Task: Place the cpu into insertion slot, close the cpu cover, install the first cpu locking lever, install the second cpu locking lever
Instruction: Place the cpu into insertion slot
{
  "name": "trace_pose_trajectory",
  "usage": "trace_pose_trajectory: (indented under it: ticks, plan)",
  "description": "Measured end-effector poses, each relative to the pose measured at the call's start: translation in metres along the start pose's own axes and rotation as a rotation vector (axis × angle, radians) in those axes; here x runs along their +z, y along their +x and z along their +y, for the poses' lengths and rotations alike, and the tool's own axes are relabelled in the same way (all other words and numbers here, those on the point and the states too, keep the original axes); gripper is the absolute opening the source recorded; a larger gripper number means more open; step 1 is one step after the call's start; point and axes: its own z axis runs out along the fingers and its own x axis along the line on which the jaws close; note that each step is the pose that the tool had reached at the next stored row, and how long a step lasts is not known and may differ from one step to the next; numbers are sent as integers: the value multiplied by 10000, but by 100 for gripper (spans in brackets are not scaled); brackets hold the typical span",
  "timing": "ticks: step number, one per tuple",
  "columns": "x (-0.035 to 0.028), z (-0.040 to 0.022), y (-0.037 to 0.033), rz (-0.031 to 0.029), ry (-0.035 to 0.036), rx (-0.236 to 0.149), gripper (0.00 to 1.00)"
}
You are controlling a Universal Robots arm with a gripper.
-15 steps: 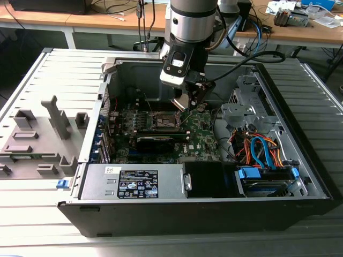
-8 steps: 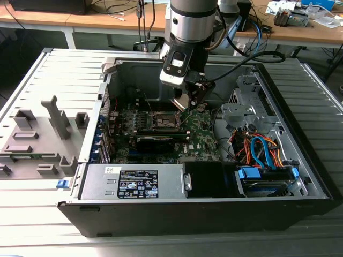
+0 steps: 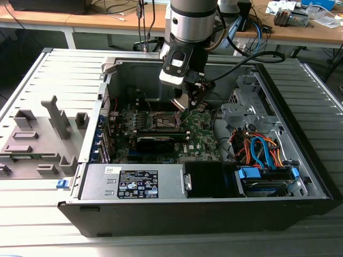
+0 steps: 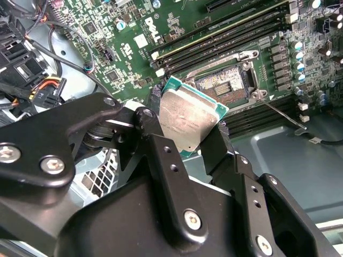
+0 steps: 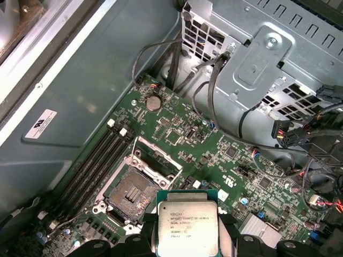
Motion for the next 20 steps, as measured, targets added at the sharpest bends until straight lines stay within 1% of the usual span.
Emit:
trace_pose_trajectory:
  ticks: [20]
  plan:
    - [0,0,0,-14,-3,176,55]
